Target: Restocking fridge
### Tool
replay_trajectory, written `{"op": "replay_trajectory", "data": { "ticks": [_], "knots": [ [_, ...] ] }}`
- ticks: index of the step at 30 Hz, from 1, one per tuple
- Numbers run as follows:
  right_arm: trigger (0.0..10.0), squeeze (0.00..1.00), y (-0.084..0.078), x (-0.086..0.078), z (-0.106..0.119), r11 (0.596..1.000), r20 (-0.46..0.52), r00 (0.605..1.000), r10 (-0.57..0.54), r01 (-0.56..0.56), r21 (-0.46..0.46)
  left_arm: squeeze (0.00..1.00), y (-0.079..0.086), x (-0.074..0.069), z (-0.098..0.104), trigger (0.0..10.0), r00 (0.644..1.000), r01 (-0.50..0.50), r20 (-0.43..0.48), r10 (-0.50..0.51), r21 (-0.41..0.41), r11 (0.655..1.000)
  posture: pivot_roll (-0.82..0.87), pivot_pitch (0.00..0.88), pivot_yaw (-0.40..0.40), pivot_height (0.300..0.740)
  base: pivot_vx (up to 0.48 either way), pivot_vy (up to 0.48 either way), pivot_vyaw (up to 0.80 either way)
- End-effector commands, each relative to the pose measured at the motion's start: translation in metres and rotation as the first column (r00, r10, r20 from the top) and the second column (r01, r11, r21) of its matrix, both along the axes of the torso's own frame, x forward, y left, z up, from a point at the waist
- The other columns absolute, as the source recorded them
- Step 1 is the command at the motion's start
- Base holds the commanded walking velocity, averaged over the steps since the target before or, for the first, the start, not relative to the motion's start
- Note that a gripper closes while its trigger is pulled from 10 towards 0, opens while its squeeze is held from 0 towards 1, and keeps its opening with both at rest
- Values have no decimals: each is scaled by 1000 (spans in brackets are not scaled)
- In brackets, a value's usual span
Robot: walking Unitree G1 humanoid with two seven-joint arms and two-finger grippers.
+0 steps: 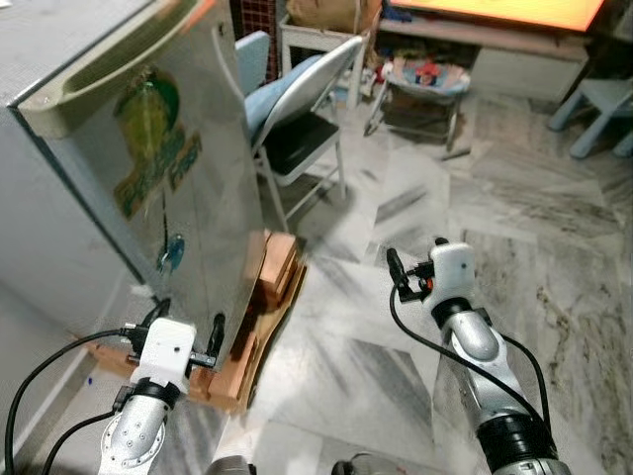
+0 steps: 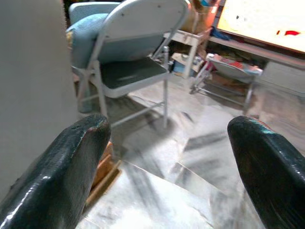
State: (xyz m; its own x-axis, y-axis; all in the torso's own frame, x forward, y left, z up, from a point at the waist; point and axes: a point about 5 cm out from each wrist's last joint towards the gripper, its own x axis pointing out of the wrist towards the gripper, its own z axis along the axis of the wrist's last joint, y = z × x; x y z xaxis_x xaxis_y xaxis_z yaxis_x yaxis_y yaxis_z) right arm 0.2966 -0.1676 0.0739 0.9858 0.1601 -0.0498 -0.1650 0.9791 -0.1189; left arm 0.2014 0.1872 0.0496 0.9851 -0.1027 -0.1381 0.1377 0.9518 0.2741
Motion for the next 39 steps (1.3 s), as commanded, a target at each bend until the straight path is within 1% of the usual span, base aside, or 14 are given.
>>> {"op": "replay_trajectory", "data": {
  "ticks": [1,3,6,9,15,26,30,34,36,39],
  "knots": [
    [10000,0,0,-1,-2,1000,-10,1000,4,-4,-6,0,2,-3,0,10000,1000,-10,-7,10,1,1000,22,54,-20,740,0,0,0],
    [10000,0,0,-1,-2,1000,-11,1000,6,-6,-6,0,3,-4,-1,10000,1000,-20,-13,20,-3,1000,24,55,-20,740,0,0,0],
    [10000,0,1,-1,-3,1000,-13,1000,7,-7,-6,0,4,-5,-2,10000,1000,-27,-17,26,-6,1000,25,56,-20,740,0,480,0],
    [10000,0,1,-1,-3,1000,-16,1000,7,-7,-6,0,3,-5,-1,10000,1000,-6,-15,7,1,1000,26,57,-19,740,0,480,0],
    [10000,0,0,-2,-5,1000,-26,1000,6,-7,-13,0,1,-6,-2,10000,1000,11,-12,-11,5,1000,25,56,-21,740,0,450,-669],
    [10000,0,0,-2,-5,1000,-29,1000,11,-12,-21,0,-2,-6,0,10000,999,32,0,-32,20,999,25,55,-24,740,0,0,-767],
    [10000,0,1,-2,-5,1000,-29,999,16,-17,-18,0,-3,-5,1,10000,1000,31,3,-31,21,999,25,56,-26,740,0,0,-300],
    [10000,0,1,-2,-6,1000,-36,999,19,-20,-19,0,0,-2,1,10000,1000,-2,5,2,21,1000,24,63,-28,740,0,0,0],
    [10000,0,3,-3,-7,999,-46,998,30,-31,-17,0,12,2,-2,10000,996,-89,-11,89,-6,996,24,70,-29,740,0,0,0],
    [10000,0,4,-5,-10,999,-62,997,39,-40,-21,0,19,5,-2,10000,991,-136,-14,135,-28,990,23,74,-30,740,0,0,0]
  ]
}}
